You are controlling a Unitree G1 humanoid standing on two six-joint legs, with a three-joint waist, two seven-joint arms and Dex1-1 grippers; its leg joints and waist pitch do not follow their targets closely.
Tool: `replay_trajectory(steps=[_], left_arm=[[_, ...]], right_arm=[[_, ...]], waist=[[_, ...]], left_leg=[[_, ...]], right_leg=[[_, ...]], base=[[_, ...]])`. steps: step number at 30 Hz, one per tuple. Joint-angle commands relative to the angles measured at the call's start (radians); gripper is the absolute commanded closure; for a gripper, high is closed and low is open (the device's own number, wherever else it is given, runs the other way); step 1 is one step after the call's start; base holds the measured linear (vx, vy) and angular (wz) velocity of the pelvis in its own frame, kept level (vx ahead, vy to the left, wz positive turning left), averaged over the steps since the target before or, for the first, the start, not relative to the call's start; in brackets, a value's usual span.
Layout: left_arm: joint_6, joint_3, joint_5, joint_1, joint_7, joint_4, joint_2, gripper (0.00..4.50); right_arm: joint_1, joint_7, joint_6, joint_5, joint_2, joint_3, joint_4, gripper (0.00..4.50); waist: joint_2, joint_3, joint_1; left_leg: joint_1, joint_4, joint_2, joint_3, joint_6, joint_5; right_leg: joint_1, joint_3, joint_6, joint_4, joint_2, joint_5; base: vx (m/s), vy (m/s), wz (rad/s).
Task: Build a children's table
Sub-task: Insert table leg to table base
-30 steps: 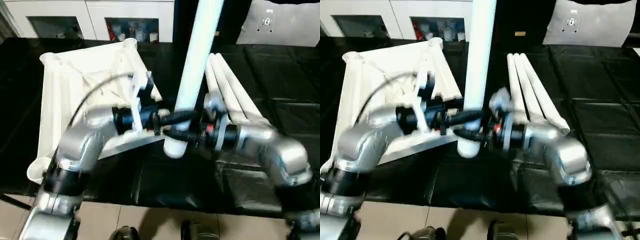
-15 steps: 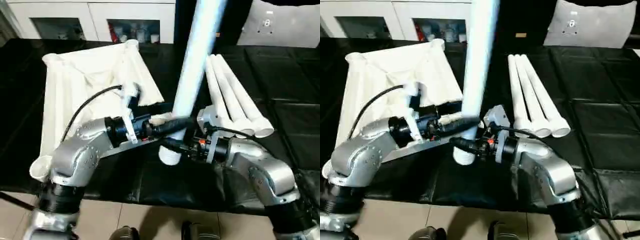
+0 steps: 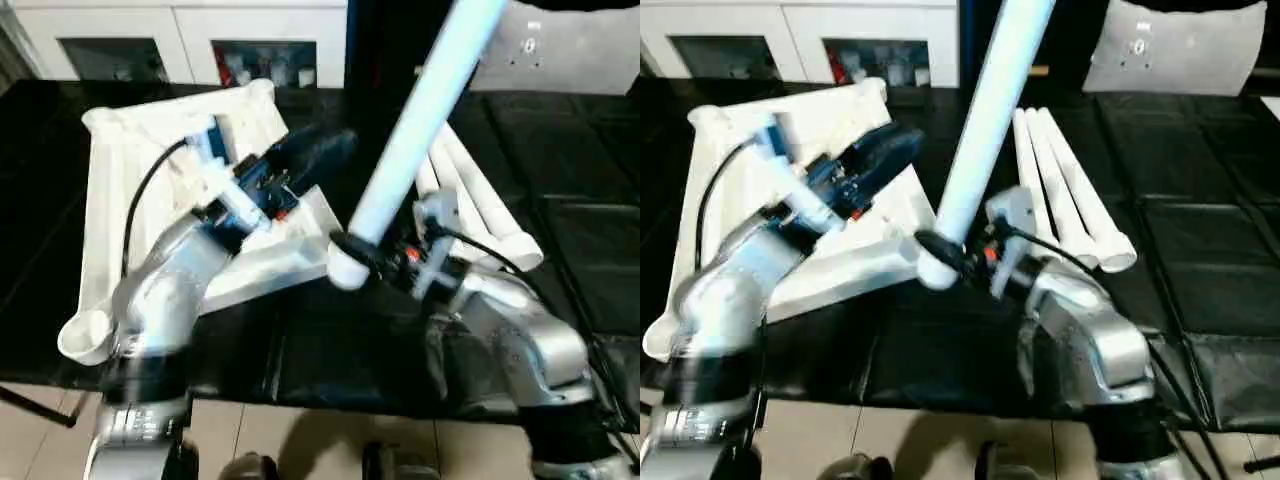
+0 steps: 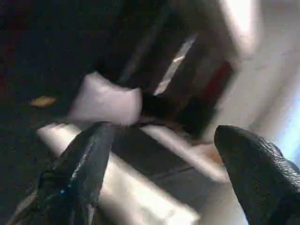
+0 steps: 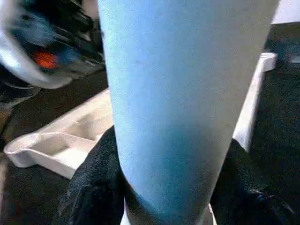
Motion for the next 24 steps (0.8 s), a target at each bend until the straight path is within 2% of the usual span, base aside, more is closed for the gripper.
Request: replay_trajectory(steps=[1,2,3,6,9,10,11,15,17,20,22,24], left_arm=[[-0.007,-0.045,0.056,-0.020,0.023,0.000,0.017,0.54],[-0.007,-0.045,0.056,-0.020,0.023,0.000,0.017,0.54],[0.009,-0.069,0.061,-0.031,0.034,-0.010,0.011,0.54],[0.040,-0.140,0.074,-0.039,-0.021,-0.070,0.004,0.54],[0.052,-0.195,0.075,-0.032,-0.065,-0.128,0.011,0.54],[0.058,-0.210,0.072,-0.028,-0.073,-0.149,0.014,0.54],[0.063,-0.221,0.068,-0.024,-0.078,-0.169,0.018,0.54],[0.081,-0.255,0.052,-0.015,-0.090,-0.250,0.032,0.54],[0.054,-0.242,0.079,-0.014,-0.067,-0.235,0.029,0.54],[0.033,-0.217,0.116,-0.012,-0.040,-0.202,0.029,0.54],[-0.013,-0.180,0.181,-0.001,-0.024,-0.125,0.090,0.54],[-0.020,-0.169,0.190,0.011,-0.037,-0.109,0.119,0.54]], right_arm=[[-0.011,-0.009,-0.023,-0.026,-0.005,0.023,-0.015,2.59],[-0.011,-0.009,-0.023,-0.026,-0.005,0.023,-0.015,2.59],[-0.011,-0.013,-0.030,-0.031,-0.001,0.029,-0.010,2.59],[-0.006,-0.021,-0.059,-0.059,0.011,0.036,0.008,2.59],[-0.004,-0.043,-0.076,-0.089,0.016,0.042,0.025,2.59],[-0.004,-0.047,-0.078,-0.094,0.017,0.042,0.030,2.59],[-0.003,-0.053,-0.078,-0.095,0.019,0.042,0.033,2.59],[-0.010,-0.077,-0.062,-0.112,0.015,0.046,0.061,2.59],[-0.012,-0.090,-0.069,-0.111,0.025,0.038,0.061,2.59],[-0.014,-0.109,-0.074,-0.115,0.038,0.022,0.066,2.59],[-0.018,-0.158,-0.037,-0.115,0.037,-0.022,0.055,2.59],[-0.016,-0.173,-0.034,-0.116,0.036,-0.034,0.055,2.59]], waist=[[-0.002,-0.087,0.002],[-0.002,-0.088,0.003],[0.002,-0.086,0.006],[0.005,-0.088,0.011],[0.003,-0.086,0.010],[0.004,-0.086,0.009],[0.000,-0.084,0.007],[0.003,-0.081,0.002],[0.007,-0.079,0.002],[0.006,-0.083,0.000],[0.005,-0.082,0.000],[0.007,-0.086,-0.001]], left_leg=[[0.008,-0.065,0.034,-0.007,0.065,-0.122],[0.009,-0.063,0.036,-0.006,0.068,-0.116],[0.007,-0.064,0.036,-0.005,0.073,-0.110],[0.006,-0.063,0.039,-0.006,0.083,-0.105],[0.005,-0.065,0.040,-0.007,0.080,-0.114],[0.005,-0.064,0.039,-0.006,0.078,-0.119],[0.004,-0.065,0.038,-0.006,0.074,-0.136],[0.008,-0.066,0.038,-0.005,0.058,-0.168],[0.007,-0.066,0.035,-0.006,0.054,-0.175],[0.007,-0.066,0.035,-0.007,0.050,-0.176],[0.007,-0.067,0.033,-0.006,0.047,-0.182],[0.007,-0.068,0.031,-0.008,0.038,-0.171]], right_leg=[[0.075,0.031,-0.145,-0.070,-0.054,-0.308],[0.074,0.033,-0.164,-0.067,-0.056,-0.282],[0.074,0.034,-0.184,-0.066,-0.056,-0.253],[0.076,0.034,-0.213,-0.061,-0.059,-0.218],[0.079,0.033,-0.221,-0.060,-0.060,-0.219],[0.079,0.033,-0.221,-0.061,-0.059,-0.223],[0.081,0.032,-0.218,-0.063,-0.059,-0.246],[0.076,0.031,-0.193,-0.071,-0.058,-0.326],[0.075,0.030,-0.178,-0.074,-0.056,-0.347],[0.075,0.029,-0.168,-0.074,-0.054,-0.341],[0.074,0.028,-0.164,-0.075,-0.053,-0.349],[0.076,0.028,-0.152,-0.069,-0.053,-0.340]], base=[[0.000,0.000,0.00],[0.000,0.000,0.00],[0.000,0.000,0.00],[0.000,0.000,0.00],[0.000,0.000,0.00],[0.000,0.000,0.00],[0.000,0.000,0.00],[0.000,0.000,0.00],[0.000,0.000,0.00],[0.000,0.000,0.00],[0.000,0.000,0.00],[0.000,0.000,0.00]])
